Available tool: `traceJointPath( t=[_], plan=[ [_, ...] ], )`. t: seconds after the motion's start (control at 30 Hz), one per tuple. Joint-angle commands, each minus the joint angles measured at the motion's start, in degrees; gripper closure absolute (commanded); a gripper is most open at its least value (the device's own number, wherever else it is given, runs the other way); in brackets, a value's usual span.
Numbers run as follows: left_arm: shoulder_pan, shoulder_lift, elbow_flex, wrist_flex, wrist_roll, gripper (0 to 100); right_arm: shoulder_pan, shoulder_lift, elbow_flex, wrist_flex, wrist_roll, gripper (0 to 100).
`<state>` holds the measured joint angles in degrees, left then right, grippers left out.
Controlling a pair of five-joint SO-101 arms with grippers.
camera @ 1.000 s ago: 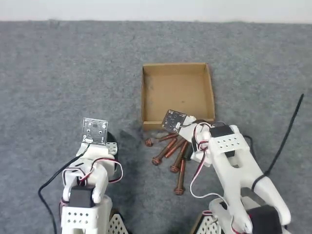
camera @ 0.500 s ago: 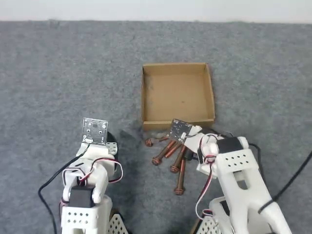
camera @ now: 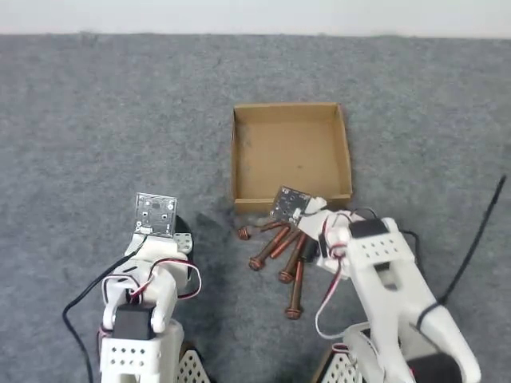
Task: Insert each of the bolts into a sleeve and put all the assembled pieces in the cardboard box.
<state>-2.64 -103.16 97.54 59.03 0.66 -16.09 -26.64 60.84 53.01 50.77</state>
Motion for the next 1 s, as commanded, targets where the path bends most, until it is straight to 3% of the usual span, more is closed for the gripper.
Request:
traceJointPath(
  t=[0.0,0.3,0.7,0.97],
  plan=[
    [0.1,-1.1,-1.0,-1.1,-0.4,99,0.3,6.9,-2.1,-0.4,1.8,86.5],
    [0.1,-1.1,-1.0,-1.3,-0.4,99,-0.1,8.0,-5.1,3.7,4.5,86.5],
    [0.1,-1.1,-1.0,-1.3,-0.4,99,-0.2,-6.1,-4.6,14.1,-1.8,86.5],
    [0.1,-1.1,-1.0,-1.3,-0.4,99,-0.7,-1.8,-1.8,7.1,-1.7,86.5]
  ],
)
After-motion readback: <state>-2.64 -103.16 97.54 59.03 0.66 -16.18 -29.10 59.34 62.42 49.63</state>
